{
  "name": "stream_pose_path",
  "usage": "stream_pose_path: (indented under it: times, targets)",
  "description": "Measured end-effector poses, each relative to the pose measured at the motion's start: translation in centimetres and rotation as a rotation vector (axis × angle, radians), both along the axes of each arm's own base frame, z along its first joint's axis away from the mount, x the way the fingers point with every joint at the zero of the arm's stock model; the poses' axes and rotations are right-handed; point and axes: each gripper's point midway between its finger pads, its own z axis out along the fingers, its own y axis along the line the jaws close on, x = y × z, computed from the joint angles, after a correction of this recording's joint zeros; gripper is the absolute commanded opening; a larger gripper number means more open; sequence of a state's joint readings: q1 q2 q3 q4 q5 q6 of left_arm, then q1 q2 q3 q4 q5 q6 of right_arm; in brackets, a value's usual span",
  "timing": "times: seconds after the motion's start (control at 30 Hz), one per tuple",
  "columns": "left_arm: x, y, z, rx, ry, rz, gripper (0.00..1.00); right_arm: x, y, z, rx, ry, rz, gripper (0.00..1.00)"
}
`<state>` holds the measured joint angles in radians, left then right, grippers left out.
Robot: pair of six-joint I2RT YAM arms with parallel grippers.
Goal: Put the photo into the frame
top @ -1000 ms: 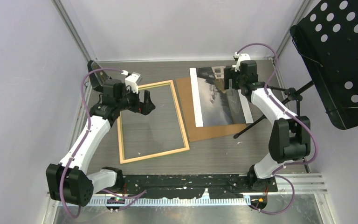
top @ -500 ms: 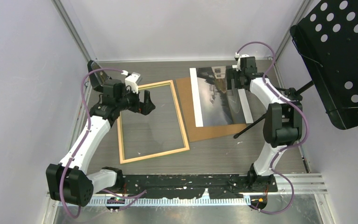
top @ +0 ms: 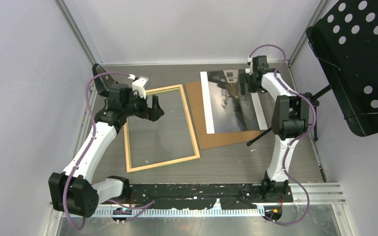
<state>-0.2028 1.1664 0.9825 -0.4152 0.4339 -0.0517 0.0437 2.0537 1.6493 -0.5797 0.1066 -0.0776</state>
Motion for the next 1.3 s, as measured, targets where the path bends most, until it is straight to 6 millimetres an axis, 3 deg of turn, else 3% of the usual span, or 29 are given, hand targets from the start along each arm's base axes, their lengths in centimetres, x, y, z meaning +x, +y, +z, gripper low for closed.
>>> stream_pose_path:
  times: [0.8, 1.3]
  targets:
    - [0.0, -0.1, 0.0, -0.002, 0.001, -0.004, 0.99, -0.8, -0.6, -4.6, 0.046, 0.209, 0.011, 1.0]
    - [0.0, -0.1, 0.0, -0.002, 0.001, -0.004, 0.99, -1.1, -1.6, -4.5, 0.139, 0.232, 0.002, 1.0]
